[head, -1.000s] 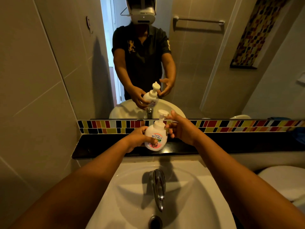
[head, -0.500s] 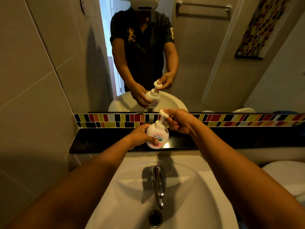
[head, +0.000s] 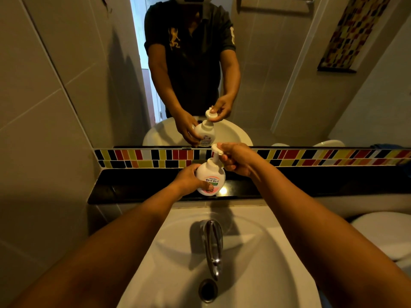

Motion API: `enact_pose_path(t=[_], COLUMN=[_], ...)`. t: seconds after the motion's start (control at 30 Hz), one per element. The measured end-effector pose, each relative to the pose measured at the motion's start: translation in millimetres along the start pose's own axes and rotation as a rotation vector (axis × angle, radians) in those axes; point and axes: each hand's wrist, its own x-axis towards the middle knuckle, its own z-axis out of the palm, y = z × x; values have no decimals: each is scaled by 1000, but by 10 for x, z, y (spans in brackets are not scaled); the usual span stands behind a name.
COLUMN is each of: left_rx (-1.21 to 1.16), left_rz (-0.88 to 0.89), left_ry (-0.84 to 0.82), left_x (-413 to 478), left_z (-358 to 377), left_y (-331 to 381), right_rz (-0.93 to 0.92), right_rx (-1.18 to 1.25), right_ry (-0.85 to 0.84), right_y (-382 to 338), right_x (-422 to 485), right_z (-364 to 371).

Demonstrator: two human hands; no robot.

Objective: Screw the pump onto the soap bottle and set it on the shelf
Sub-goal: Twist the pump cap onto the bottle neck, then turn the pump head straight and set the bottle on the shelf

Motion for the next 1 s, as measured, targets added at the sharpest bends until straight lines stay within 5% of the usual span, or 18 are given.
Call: enact_pose_path(t=[0.47,0.67,0.83,1.0], left_rx=[-64,-138,-123,-81], left_rz=[2,-23,-30,3], left_ry=[-36,-38,-7,3], left_x=[73,136,206,237], left_z=[-40,-127,-150,-107], left_y=[-1,-12,-41,-42], right_rz=[-43,-26,-24,-49], right_rx=[-39,-187,-438,-426], right_ry=[-69,237,33,-15], right_y=[6,250,637,745], right_x=[67,196,283,297], right_z=[-2,-99,-226,-169])
